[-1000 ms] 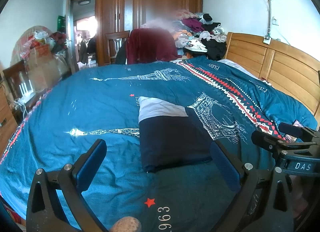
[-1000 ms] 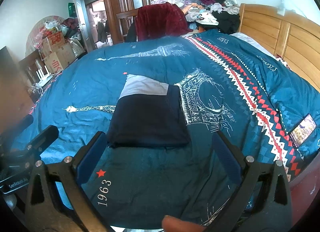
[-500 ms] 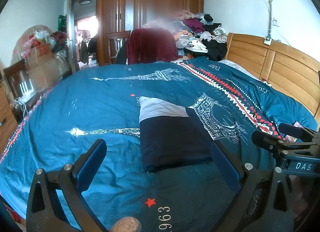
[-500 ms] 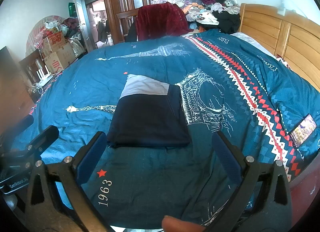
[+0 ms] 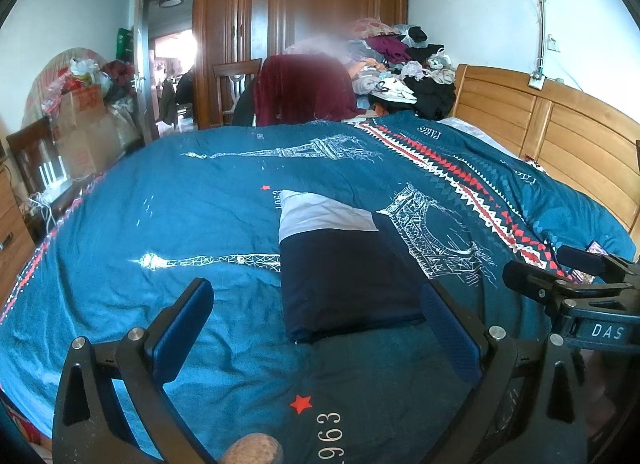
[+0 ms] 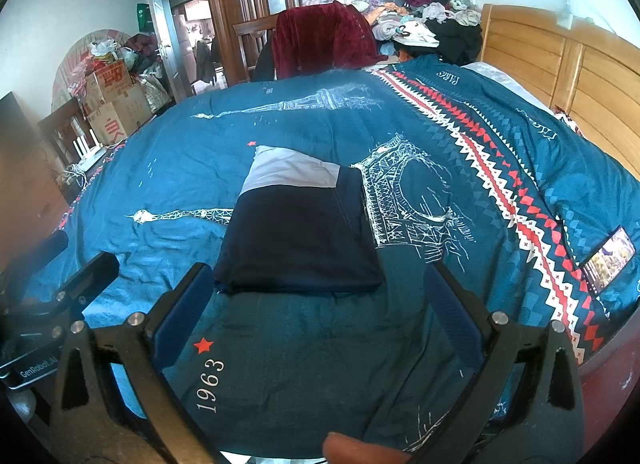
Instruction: Fold large clothes
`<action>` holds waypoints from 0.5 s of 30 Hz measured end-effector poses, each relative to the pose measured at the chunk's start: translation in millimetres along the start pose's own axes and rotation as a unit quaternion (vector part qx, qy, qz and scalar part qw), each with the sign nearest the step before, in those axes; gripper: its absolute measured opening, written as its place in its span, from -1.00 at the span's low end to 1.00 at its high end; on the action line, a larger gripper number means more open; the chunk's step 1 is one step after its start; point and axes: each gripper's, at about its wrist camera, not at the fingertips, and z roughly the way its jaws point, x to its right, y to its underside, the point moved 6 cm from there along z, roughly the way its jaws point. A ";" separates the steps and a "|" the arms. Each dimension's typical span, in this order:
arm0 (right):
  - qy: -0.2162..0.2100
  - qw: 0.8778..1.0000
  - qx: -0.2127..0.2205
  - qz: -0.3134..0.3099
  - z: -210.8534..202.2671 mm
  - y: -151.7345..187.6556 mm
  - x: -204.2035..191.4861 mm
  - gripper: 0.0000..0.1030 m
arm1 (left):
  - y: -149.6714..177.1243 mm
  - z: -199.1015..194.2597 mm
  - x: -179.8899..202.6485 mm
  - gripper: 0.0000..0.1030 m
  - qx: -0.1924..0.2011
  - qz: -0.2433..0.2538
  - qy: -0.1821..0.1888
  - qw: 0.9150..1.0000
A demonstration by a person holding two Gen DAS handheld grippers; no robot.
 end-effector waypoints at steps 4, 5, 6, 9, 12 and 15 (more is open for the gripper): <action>0.000 1.000 0.000 -0.001 0.9 -0.8 1.3 1.00 | -0.3 0.1 -0.3 1.00 0.000 0.000 0.000 1.000; 0.000 1.000 0.001 -0.001 0.6 -0.8 1.4 1.00 | -0.3 0.1 -0.3 1.00 0.000 0.000 0.000 1.000; 0.000 1.000 0.001 -0.001 0.4 -0.8 1.0 1.00 | -0.3 0.0 -0.3 1.00 0.000 0.001 0.000 1.000; 0.000 1.000 0.000 0.000 0.6 -0.9 1.2 1.00 | -0.4 0.1 -0.3 1.00 0.000 0.000 0.000 1.000; 0.000 1.000 0.000 -0.001 1.4 0.8 0.2 1.00 | -0.1 0.3 -1.2 1.00 0.000 0.000 0.000 1.000; -0.001 1.000 0.000 0.000 1.6 1.2 0.1 1.00 | 0.1 0.3 -1.3 1.00 0.000 -0.001 0.000 1.000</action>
